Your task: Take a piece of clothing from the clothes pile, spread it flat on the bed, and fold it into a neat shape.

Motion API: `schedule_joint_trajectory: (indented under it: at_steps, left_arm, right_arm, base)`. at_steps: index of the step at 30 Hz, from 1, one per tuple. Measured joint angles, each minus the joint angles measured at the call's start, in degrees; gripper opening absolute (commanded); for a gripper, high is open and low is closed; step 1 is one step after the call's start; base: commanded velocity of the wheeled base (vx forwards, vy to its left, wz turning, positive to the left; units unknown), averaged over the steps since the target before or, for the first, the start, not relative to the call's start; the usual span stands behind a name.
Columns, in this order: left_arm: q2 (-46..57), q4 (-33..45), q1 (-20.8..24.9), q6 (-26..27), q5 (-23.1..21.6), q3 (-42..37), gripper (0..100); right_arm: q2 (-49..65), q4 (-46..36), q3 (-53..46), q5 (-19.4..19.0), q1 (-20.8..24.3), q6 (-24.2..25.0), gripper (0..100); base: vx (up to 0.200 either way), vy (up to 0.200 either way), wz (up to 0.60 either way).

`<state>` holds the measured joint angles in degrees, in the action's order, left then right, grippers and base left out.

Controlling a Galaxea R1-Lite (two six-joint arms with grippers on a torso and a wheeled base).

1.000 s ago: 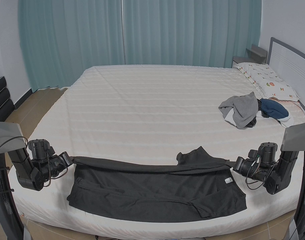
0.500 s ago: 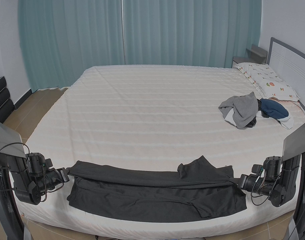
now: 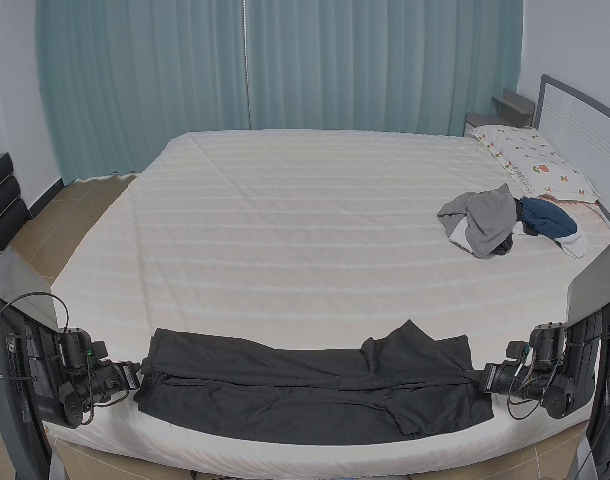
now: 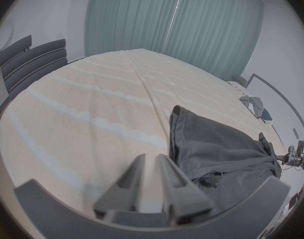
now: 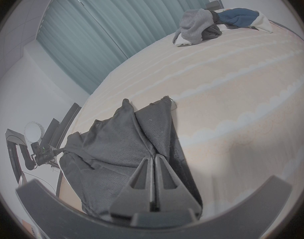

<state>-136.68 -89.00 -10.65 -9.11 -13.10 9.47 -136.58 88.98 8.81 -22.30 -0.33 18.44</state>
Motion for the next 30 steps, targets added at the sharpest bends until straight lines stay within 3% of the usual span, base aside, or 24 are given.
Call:
schedule_joint_trajectory:
  at_steps: [11, 16, 21, 25, 30]
  left_arm:
    - [1.5, 0.0, -0.8, -1.2, -0.2, 0.1, 100]
    - [3.4, 0.0, -1.7, -5.1, -0.5, 1.2, 100]
    - [5.7, 1.4, -1.8, -11.8, -0.8, 3.8, 100]
    - [8.2, 8.6, -1.2, -15.7, -1.1, 7.6, 100]
    - [11.6, 25.7, 0.0, -22.4, -2.9, 14.1, 100]
  right_arm:
    - [3.1, 0.0, 1.7, -1.0, -0.9, 5.8, 100]
    - [5.3, 0.0, 3.7, -1.3, -2.3, 7.9, 100]
    - [6.3, -0.1, 6.7, -1.4, -2.4, 13.5, 100]
    - [6.8, -2.9, 9.9, -1.4, -1.7, 16.7, 100]
    - [7.2, -8.9, 15.0, -1.5, -1.0, 22.0, 100]
  base:
    - [0.000, 0.000, 0.00]
    - [0.000, 0.000, 0.00]
    - [0.000, 0.000, 0.00]
    - [0.000, 0.000, 0.00]
    - [0.000, 0.000, 0.00]
